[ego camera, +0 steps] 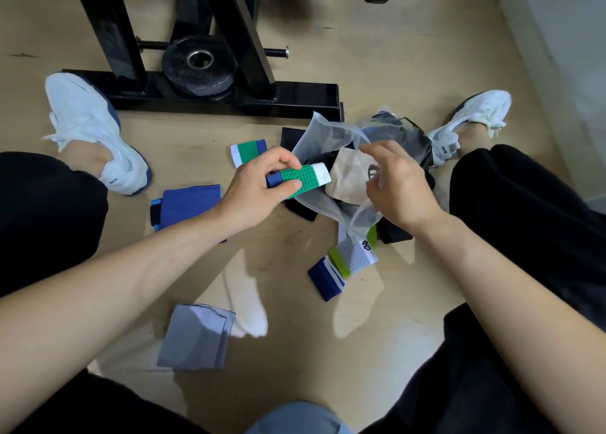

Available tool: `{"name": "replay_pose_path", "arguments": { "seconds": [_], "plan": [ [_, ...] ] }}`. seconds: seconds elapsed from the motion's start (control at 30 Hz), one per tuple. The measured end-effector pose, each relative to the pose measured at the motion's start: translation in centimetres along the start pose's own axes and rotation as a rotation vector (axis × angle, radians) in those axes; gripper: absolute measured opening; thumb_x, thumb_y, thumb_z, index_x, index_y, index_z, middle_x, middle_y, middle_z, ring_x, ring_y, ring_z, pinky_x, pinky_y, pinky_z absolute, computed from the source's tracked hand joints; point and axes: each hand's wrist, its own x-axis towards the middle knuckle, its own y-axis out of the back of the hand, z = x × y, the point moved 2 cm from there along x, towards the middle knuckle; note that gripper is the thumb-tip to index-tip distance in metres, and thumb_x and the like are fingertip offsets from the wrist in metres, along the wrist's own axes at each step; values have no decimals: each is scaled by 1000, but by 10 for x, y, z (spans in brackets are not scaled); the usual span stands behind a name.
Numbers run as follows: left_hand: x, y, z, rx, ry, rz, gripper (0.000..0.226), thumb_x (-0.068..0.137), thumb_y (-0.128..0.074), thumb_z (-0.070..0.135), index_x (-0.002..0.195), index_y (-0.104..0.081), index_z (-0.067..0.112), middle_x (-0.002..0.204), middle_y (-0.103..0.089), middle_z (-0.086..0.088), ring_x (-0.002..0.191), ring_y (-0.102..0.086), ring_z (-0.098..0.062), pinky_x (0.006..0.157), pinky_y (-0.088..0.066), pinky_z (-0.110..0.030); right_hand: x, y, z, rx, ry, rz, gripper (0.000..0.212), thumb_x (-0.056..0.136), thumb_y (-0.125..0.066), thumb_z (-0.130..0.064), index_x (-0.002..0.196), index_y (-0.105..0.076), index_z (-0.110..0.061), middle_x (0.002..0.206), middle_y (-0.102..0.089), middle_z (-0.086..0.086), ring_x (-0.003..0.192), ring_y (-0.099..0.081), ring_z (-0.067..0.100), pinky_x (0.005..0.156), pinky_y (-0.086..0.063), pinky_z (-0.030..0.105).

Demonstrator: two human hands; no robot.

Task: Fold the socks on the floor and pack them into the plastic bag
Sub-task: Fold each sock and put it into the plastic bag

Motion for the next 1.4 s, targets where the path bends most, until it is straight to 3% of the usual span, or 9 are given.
{"name": "replay_pose_path", "arguments": {
  "seconds": [0.13,0.33,0.57,0.77,0.9,1.03,1.13,1.27,1.4],
  "plan": [
    [26,-29,1,93,-126,-23,15,94,-67,15,105,-69,25,99,-66,22,92,-60,8,77,-44,-15,-5,9,6,47,32,-24,68,81,-55,10,144,-49,-13,136,-51,-1,82,-54,6,86,-49,29],
    [76,-96,-11,159,-194,-32,15,92,-69,13,102,-77,22,110,-70,7,104,-64,-13,93,-52,-38,-12,26,13,103,45,-35,71,84,-56,8,150,-42,-14,124,-51,-9,76,-54,-4,79,-41,11],
    [116,-154,-32,424,-287,-427,33,101,-55,22,132,-66,22,143,-51,0,123,-53,-20,100,-37,-24,-18,38,19,81,43,-34,77,79,-60,15,149,-43,-11,119,-50,-9,79,-55,3,74,-40,3],
    [114,-161,-59,777,-425,-512,41,103,-46,43,140,-59,30,154,-42,0,139,-36,-20,109,-35,-37,-17,37,19,78,42,-57,75,79,-63,13,148,-44,-9,117,-49,-9,80,-56,5,73,-42,4],
    [116,-166,-37,714,-363,-575,43,105,-41,46,135,-63,25,148,-48,-3,132,-40,-25,109,-33,-35,-14,34,14,66,68,-48,76,79,-62,13,148,-44,-11,120,-51,-7,77,-56,8,75,-42,4],
    [111,-179,5,502,-110,-646,34,106,-41,31,121,-60,8,122,-61,-15,113,-57,-28,95,-41,-37,-13,28,7,52,100,-82,76,80,-64,12,148,-43,-12,127,-54,-2,82,-53,5,77,-40,3],
    [111,-180,1,371,5,-682,26,105,-42,33,101,-57,13,109,-62,-13,100,-58,-28,80,-39,-33,-13,27,11,44,106,-93,75,79,-63,14,148,-44,-10,132,-53,2,83,-54,4,78,-40,2],
    [92,-149,-20,183,26,-612,37,104,-44,47,128,-65,27,122,-65,2,119,-58,-18,96,-43,-33,-15,26,16,49,91,-112,74,77,-60,16,146,-47,-9,129,-54,2,77,-57,7,75,-41,3],
    [66,-115,-40,137,16,-541,36,104,-49,44,133,-64,29,129,-67,10,123,-59,-12,106,-46,-32,-15,22,11,23,102,-117,71,80,-60,12,145,-48,-13,131,-54,-1,84,-53,4,81,-42,10]
  ]
}}
